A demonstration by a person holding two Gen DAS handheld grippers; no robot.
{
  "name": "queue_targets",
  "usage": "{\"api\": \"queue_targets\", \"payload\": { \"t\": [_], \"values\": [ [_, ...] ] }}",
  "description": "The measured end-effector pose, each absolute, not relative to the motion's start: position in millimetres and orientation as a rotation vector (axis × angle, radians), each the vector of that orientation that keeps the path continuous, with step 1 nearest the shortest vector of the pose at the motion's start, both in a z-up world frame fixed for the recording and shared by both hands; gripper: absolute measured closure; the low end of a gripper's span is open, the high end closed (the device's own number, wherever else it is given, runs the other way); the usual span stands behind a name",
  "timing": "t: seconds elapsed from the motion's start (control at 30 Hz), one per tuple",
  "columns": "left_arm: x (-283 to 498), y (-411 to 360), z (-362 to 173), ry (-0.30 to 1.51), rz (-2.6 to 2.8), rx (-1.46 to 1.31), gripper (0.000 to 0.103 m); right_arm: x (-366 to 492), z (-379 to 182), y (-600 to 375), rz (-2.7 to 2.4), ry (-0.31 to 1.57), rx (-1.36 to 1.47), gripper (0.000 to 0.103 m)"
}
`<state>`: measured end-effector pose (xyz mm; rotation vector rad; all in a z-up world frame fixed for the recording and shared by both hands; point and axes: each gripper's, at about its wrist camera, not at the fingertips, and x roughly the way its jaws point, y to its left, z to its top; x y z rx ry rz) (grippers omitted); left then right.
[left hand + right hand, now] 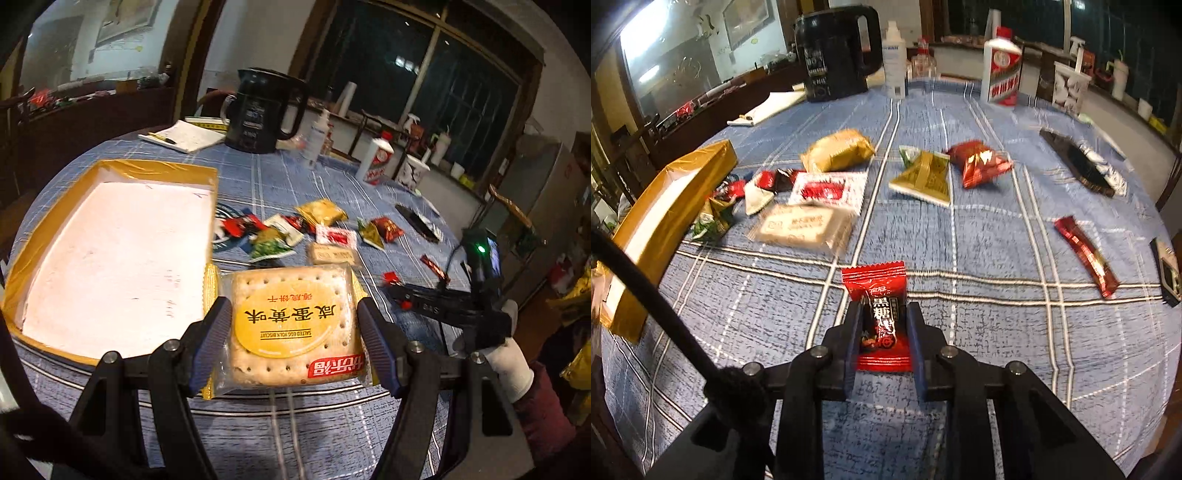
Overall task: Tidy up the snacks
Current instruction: 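Lower both held snacks into the yellow-rimmed tray and open both tools, then grasp the red chocolate bar with the right tool while the left tool grasps the beige biscuit pack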
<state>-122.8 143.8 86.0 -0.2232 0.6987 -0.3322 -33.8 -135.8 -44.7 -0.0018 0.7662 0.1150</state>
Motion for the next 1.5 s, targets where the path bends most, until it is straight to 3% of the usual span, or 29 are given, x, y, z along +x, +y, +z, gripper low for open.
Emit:
{"api": "queue_targets", "payload": {
  "t": [0.23, 0.47, 0.7, 0.93, 1.07, 1.13, 1.4, 1.5],
  "values": [
    [-123.4, 199.2, 97.5, 0.660, -0.238, -0.263, 0.032, -55.0, 2.4, -104.5, 0.219, 0.697, 0.019, 0.080],
    [-100.4, 253.3, 95.4, 0.691, -0.095, -0.245, 0.032, -59.0, 35.3, -7.2, 0.504, 0.709, 0.028, 0.080],
    [-72.7, 295.8, 64.0, 0.797, 0.004, -0.277, 0.032, -37.3, 3.8, 113.1, 0.679, 0.828, -0.041, 0.080],
    [-70.1, 311.7, 53.1, 0.812, 0.032, -0.303, 0.033, -21.0, -37.7, 161.2, 0.676, 0.912, -0.093, 0.080],
    [-71.3, 318.7, 56.8, 0.798, 0.017, -0.343, 0.033, -22.1, -32.8, 161.3, 0.648, 0.869, -0.099, 0.075],
    [-78.6, 319.3, 61.8, 0.776, 0.016, -0.366, 0.033, -27.1, -27.9, 157.3, 0.666, 0.857, -0.077, 0.065],
    [-128.4, 282.9, 102.4, 0.638, -0.069, -0.397, 0.024, -49.9, 18.0, 85.1, 0.591, 0.693, -0.041, 0.063],
    [-142.4, 255.8, 112.9, 0.606, -0.145, -0.390, 0.021, -48.7, 29.9, 23.0, 0.479, 0.654, -0.014, 0.055]
  ]
}}
